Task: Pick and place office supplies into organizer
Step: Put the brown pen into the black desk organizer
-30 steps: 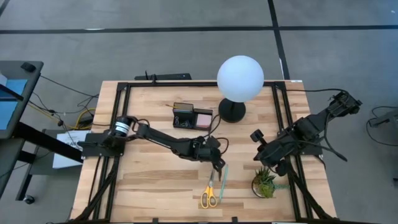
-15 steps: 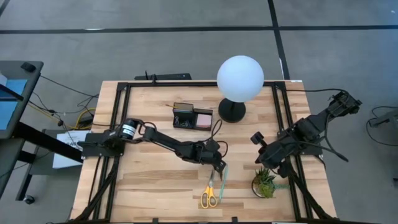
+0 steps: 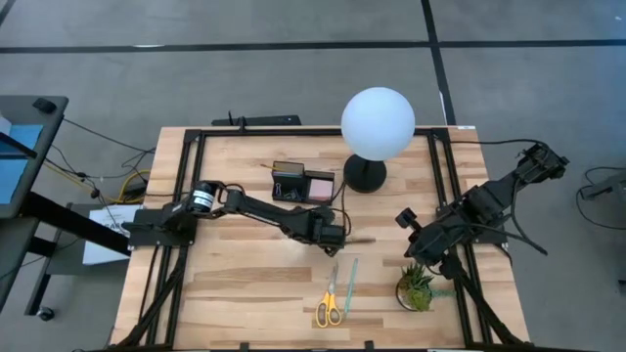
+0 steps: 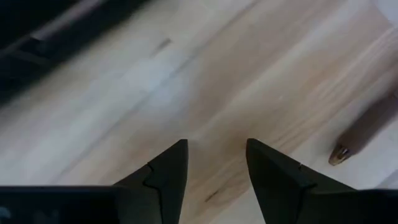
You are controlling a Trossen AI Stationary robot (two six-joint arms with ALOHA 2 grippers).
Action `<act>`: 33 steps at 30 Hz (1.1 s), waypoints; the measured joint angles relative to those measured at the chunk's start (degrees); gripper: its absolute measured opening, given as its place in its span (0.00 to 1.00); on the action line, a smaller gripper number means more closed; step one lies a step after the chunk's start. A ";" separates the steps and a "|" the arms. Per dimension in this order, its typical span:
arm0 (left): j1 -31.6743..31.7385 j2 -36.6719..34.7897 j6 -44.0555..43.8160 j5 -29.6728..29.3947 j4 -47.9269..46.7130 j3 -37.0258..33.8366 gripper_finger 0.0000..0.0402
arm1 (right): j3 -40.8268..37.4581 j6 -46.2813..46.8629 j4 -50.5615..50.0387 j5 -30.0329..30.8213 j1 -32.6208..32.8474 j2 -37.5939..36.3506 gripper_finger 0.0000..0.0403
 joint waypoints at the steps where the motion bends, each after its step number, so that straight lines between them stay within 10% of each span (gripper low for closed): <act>1: -0.09 0.03 1.05 -0.70 -2.71 1.46 0.39 | 0.00 0.01 -0.14 0.00 0.00 -0.01 0.00; 11: -3.47 -0.23 31.00 -3.14 -0.96 8.42 0.39 | 0.00 2.05 -0.82 -2.64 0.00 -0.01 0.00; 33: -1.86 0.24 25.69 0.82 27.00 -5.61 0.39 | 0.00 4.67 -0.60 -2.78 0.00 -0.01 0.00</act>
